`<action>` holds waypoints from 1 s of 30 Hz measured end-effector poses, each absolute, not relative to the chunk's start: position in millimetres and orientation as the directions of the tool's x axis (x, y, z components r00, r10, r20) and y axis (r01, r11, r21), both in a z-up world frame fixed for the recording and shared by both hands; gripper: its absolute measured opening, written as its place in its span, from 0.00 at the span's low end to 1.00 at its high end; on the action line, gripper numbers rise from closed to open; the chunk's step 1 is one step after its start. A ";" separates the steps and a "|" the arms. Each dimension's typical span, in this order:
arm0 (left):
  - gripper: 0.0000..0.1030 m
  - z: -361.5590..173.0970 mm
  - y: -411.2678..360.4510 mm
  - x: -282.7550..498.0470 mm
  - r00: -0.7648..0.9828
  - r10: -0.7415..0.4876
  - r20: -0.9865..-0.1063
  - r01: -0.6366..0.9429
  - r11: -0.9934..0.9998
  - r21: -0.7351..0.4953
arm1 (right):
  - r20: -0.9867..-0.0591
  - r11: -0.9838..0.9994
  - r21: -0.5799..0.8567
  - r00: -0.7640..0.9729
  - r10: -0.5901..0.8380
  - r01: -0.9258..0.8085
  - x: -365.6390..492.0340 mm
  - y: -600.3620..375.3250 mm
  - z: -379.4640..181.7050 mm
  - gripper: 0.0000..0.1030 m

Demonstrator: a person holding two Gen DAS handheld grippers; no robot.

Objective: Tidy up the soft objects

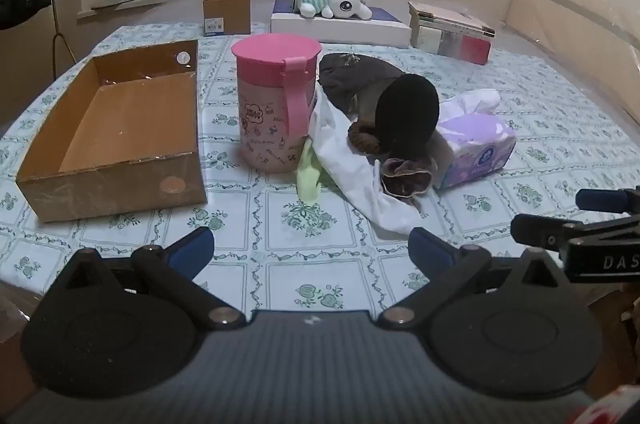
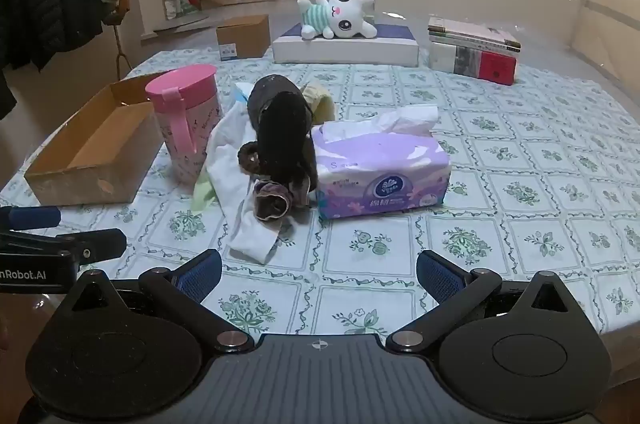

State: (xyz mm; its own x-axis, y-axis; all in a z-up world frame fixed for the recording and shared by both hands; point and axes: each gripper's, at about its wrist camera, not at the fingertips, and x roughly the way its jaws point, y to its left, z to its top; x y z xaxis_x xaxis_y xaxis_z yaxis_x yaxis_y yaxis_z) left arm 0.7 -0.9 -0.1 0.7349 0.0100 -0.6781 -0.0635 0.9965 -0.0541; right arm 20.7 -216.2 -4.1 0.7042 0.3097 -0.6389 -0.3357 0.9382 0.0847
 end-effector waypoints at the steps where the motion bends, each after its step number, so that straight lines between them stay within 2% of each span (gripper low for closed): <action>1: 0.99 -0.2 -1.5 1.3 0.737 0.018 -0.676 -0.066 0.997 -0.046 | -0.639 0.938 0.080 0.705 0.307 -0.336 20.7 -215.7 -4.2 1.00; 30: 0.99 0.6 -2.4 -0.8 0.750 0.026 -0.661 -0.079 0.996 -0.050 | -0.635 0.944 0.083 0.713 0.297 -0.320 19.8 -217.7 1.5 1.00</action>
